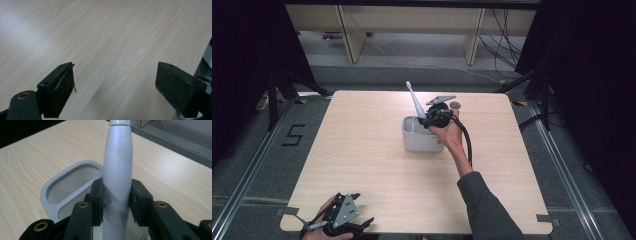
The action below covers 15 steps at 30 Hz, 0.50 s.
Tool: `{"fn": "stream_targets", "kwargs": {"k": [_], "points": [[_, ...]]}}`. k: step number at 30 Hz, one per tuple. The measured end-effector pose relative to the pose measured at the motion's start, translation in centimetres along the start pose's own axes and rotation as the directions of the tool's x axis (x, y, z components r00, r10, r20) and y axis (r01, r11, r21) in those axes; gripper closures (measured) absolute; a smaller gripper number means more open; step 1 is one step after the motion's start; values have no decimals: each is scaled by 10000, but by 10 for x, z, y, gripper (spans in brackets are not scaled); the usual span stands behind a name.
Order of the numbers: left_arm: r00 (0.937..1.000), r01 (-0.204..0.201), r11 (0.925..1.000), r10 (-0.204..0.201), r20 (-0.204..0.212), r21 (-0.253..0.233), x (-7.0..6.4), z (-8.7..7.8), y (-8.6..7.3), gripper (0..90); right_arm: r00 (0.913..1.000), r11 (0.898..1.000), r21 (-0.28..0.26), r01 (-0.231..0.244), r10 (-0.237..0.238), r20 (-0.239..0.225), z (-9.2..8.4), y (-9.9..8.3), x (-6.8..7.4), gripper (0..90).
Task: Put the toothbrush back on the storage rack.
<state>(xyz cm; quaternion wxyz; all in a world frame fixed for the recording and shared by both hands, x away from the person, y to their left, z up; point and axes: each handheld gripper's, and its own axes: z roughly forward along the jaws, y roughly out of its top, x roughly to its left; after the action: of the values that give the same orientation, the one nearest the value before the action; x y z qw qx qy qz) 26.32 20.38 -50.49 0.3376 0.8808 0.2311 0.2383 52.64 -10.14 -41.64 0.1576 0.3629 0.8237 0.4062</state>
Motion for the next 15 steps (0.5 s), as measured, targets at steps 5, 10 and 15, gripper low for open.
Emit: {"fn": "stream_targets", "kwargs": {"k": [5,10,15], "points": [[10000,-16,10000,16,17,8,0,0,0,150,9990,9984,359,428,-431,91,1,-1,-1,667],[10000,-45,10000,45,2,26,0,0,0,150,9996,9980,582,262,-268,93,2,0,2,667],[10000,-42,10000,42,-1,23,0,0,0,150,9991,9974,623,358,-372,210,5,2,7,667]]}}
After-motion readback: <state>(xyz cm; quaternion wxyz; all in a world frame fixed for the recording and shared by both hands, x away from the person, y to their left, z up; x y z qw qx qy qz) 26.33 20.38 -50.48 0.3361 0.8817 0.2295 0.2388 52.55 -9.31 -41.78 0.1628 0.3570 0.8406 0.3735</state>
